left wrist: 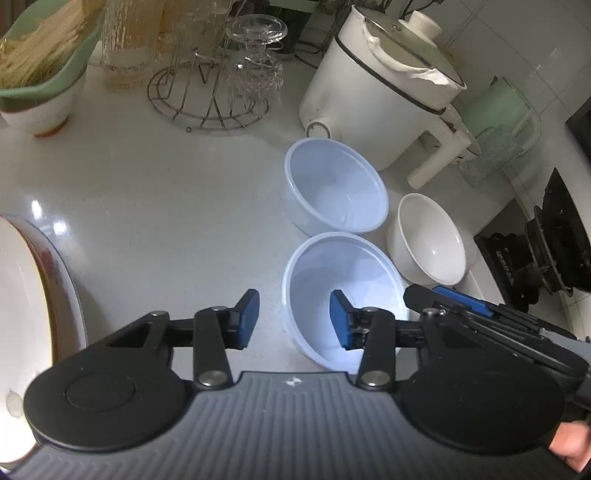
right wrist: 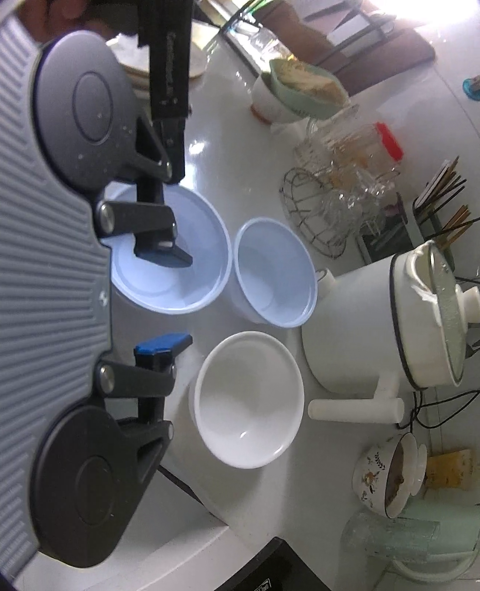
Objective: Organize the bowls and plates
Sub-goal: 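Close both grippers on the rim of one light blue plastic bowl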
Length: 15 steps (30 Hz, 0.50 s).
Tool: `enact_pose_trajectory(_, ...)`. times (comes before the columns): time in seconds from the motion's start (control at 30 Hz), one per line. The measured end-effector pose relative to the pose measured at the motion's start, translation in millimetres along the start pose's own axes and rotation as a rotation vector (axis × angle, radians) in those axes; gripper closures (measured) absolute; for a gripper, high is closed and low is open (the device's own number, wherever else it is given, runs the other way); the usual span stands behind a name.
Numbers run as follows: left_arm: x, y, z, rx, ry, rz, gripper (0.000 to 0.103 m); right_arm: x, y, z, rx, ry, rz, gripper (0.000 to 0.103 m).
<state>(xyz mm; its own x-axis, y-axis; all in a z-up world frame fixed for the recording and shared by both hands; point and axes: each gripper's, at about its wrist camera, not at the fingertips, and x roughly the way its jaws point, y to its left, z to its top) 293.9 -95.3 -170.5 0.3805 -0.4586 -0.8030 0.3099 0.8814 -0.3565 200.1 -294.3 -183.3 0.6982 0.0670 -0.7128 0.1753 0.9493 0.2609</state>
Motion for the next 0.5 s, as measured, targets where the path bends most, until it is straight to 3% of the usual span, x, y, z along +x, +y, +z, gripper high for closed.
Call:
enact_pose_trajectory(0.3, 11.3, 3.0, 4.8, -0.002, 0.031, 0.018, 0.069, 14.5, -2.2, -1.0, 0.013, 0.009, 0.012, 0.063)
enact_pose_trajectory(0.5, 18.2, 1.6, 4.1, 0.008, 0.046, 0.019, 0.074, 23.4, 5.6, -1.6, -0.054, 0.011, -0.042, 0.072)
